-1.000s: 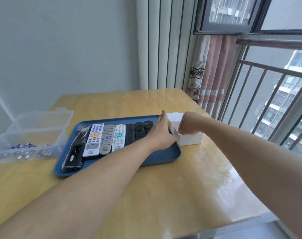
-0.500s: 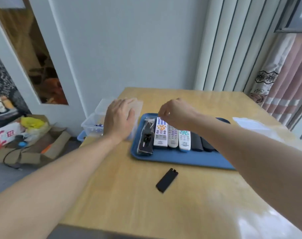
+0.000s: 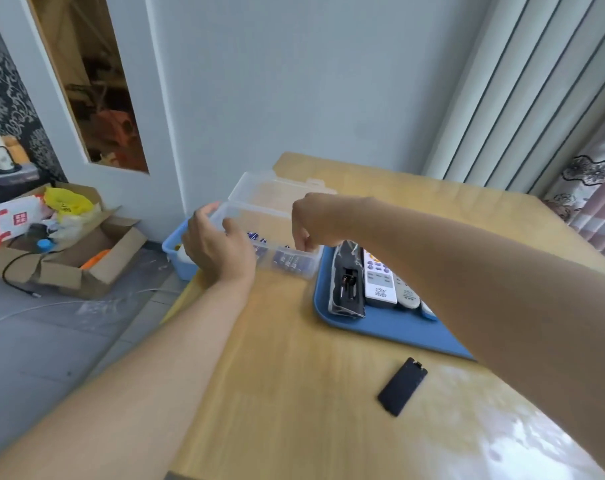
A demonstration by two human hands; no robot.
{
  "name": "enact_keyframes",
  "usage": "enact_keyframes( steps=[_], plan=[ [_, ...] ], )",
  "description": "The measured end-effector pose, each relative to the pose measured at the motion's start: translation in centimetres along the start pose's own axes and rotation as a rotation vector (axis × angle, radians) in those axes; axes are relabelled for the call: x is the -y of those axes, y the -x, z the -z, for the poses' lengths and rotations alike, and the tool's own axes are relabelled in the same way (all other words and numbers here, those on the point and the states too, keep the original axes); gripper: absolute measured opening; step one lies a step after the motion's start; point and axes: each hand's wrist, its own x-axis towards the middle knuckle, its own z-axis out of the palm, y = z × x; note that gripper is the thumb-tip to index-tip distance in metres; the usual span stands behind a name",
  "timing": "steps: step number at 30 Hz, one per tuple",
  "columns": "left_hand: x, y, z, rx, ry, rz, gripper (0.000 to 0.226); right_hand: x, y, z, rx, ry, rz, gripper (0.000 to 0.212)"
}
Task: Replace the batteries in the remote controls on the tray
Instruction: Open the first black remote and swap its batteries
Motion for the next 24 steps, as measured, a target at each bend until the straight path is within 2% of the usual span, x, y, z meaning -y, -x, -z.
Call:
enact_keyframes(
  steps=[3,6,11,17,24],
  plan=[
    [0.3,0.1,-0.2,-0.019,-0.028,-0.057,0.030,1.1,-0.5,-0.1,0.082,0.128,-0.017,0.043],
    [0.5,0.1,-0.3,-0.013,-0.058,-0.049,0.030,1.2,-0.9,-0.4,0.061,0.163,0.021,0.055],
    [0.5,0.1,-0.4,-0.028,-0.079,-0.070,0.028,0.7,-1.8,-0.8,0.070,0.160,0.066,0.057],
    [0.4,0.2,-0.3,-0.007,-0.086,-0.058,0.026,0.7,-1.8,-1.1,-0.005,0.166,0.104,0.054],
    [0.2,0.3,-0.2,0.017,-0.099,-0.045,0.024,0.7,-1.4,-1.1,0.010,0.190,0.107,0.060]
  ],
)
